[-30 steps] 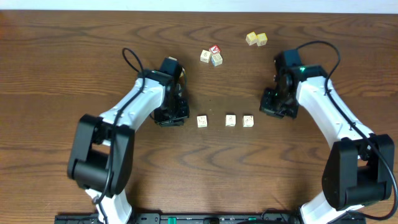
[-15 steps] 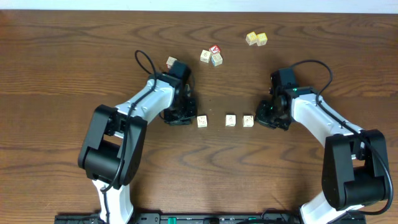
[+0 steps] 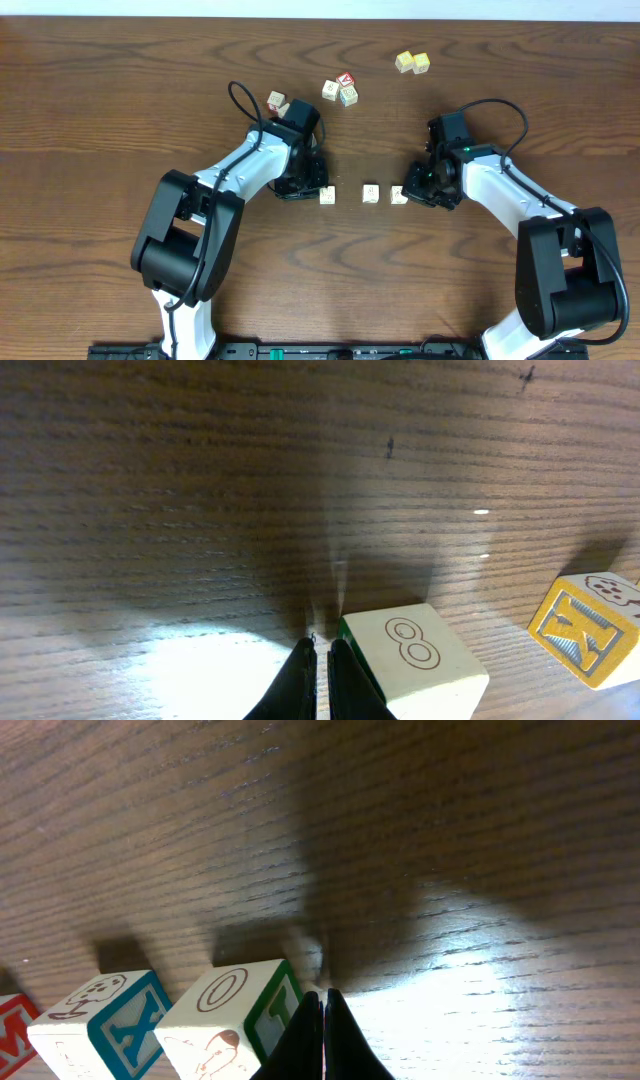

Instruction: Lift 3 blocks

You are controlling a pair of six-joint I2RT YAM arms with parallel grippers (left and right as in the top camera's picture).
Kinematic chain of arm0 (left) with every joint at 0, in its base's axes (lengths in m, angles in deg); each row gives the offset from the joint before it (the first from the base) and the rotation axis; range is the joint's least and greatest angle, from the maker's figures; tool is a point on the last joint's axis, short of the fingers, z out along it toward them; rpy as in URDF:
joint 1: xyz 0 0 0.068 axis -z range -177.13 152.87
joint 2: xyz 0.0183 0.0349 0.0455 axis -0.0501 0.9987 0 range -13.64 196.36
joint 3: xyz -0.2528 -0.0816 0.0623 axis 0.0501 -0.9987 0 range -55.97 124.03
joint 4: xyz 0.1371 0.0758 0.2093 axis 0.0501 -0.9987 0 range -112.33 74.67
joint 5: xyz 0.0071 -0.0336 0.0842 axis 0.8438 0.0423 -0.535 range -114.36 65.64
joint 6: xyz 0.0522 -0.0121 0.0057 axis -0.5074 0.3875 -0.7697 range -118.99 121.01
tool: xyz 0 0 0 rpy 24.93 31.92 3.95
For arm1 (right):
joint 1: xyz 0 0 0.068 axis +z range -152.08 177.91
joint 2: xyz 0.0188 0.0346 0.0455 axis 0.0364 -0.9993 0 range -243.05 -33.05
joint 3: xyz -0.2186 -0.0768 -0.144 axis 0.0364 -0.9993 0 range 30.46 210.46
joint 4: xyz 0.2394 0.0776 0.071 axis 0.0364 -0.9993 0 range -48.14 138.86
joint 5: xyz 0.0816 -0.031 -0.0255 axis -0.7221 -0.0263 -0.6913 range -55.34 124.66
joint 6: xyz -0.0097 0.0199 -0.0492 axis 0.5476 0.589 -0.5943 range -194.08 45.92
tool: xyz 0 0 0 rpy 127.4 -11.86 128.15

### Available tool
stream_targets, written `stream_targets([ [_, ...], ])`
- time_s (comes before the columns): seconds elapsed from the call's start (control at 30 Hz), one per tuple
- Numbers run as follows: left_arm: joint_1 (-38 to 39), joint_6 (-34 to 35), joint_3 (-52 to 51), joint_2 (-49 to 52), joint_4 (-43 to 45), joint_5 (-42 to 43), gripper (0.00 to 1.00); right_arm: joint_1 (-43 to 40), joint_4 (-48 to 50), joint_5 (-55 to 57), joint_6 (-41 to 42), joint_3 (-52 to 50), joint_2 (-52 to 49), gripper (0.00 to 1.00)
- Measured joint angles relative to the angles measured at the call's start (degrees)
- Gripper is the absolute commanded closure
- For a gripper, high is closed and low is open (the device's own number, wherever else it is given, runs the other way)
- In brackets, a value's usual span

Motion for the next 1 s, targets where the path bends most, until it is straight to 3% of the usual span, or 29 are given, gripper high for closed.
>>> stream_targets([
  [1.0, 3.74, 6.86, -0.02, 0.00, 6.82, 0.13, 0.92, 0.92, 1.40, -1.16, 1.81, 0.00, 0.00, 0.99],
])
